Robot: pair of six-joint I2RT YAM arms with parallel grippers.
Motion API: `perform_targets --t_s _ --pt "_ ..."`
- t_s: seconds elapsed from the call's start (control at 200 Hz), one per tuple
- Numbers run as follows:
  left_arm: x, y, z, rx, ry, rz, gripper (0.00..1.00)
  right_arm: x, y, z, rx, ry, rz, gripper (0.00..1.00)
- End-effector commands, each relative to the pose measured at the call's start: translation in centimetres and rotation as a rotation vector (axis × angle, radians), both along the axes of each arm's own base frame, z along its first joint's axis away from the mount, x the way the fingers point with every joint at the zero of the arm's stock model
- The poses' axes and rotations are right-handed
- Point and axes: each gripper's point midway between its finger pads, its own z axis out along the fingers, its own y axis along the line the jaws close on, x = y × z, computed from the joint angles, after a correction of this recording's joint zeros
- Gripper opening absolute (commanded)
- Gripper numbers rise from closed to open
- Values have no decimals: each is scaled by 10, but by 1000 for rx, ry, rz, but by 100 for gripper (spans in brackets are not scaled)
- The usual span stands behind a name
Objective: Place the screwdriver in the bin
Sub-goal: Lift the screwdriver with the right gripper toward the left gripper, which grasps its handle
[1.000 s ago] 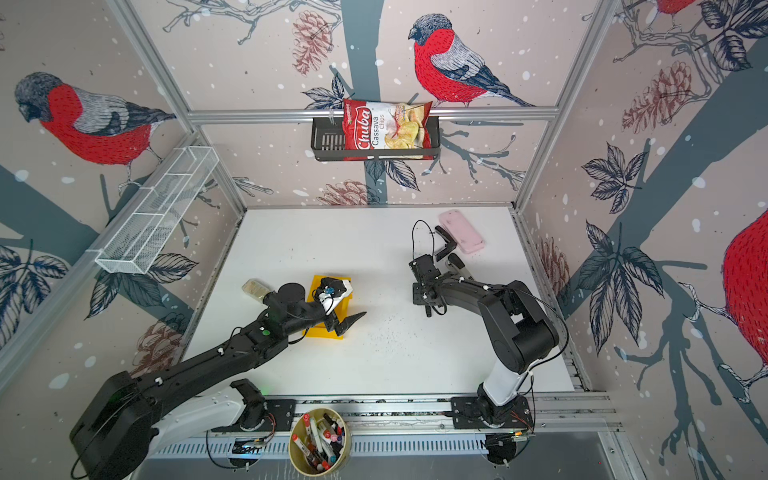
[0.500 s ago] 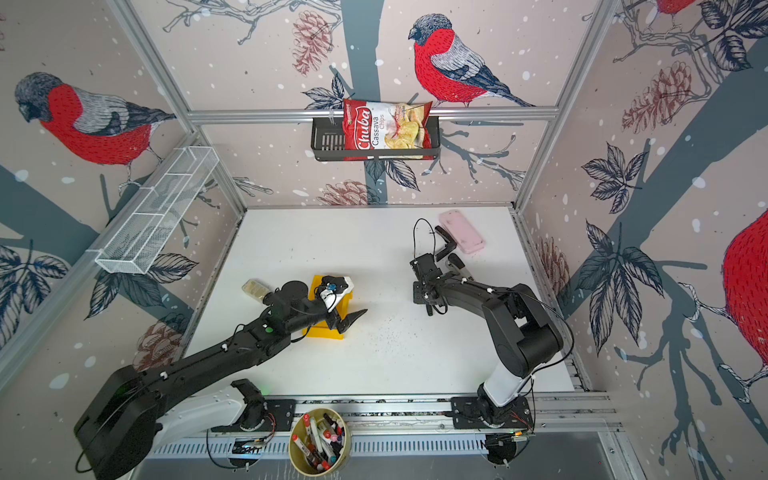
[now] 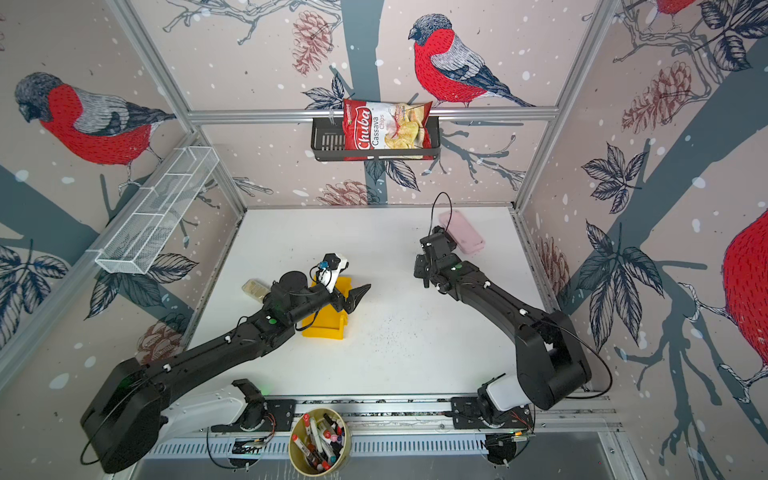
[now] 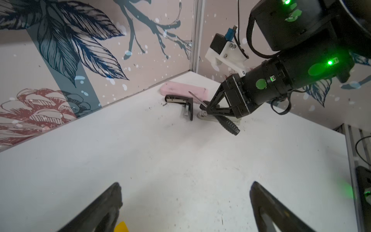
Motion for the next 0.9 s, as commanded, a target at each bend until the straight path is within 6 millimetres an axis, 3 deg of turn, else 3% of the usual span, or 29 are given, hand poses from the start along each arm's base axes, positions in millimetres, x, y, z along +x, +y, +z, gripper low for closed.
perform_targets --t_s 0.0,0.265,0.43,0.691,0.896 --pt "8 -6 40 -133 -58 7 98 11 9 43 103 -103 0 8" --pt "18 -34 76 -264 -23 -81 98 13 27 136 284 -341 97 6" --pt "23 -39 84 -357 27 -94 98 0 46 173 380 -437 216 6" --pt "23 -37 103 -512 100 -159 98 -23 82 199 478 -489 392 6" --pt "24 -33 106 -585 152 -192 91 -34 106 211 541 -520 477 6"
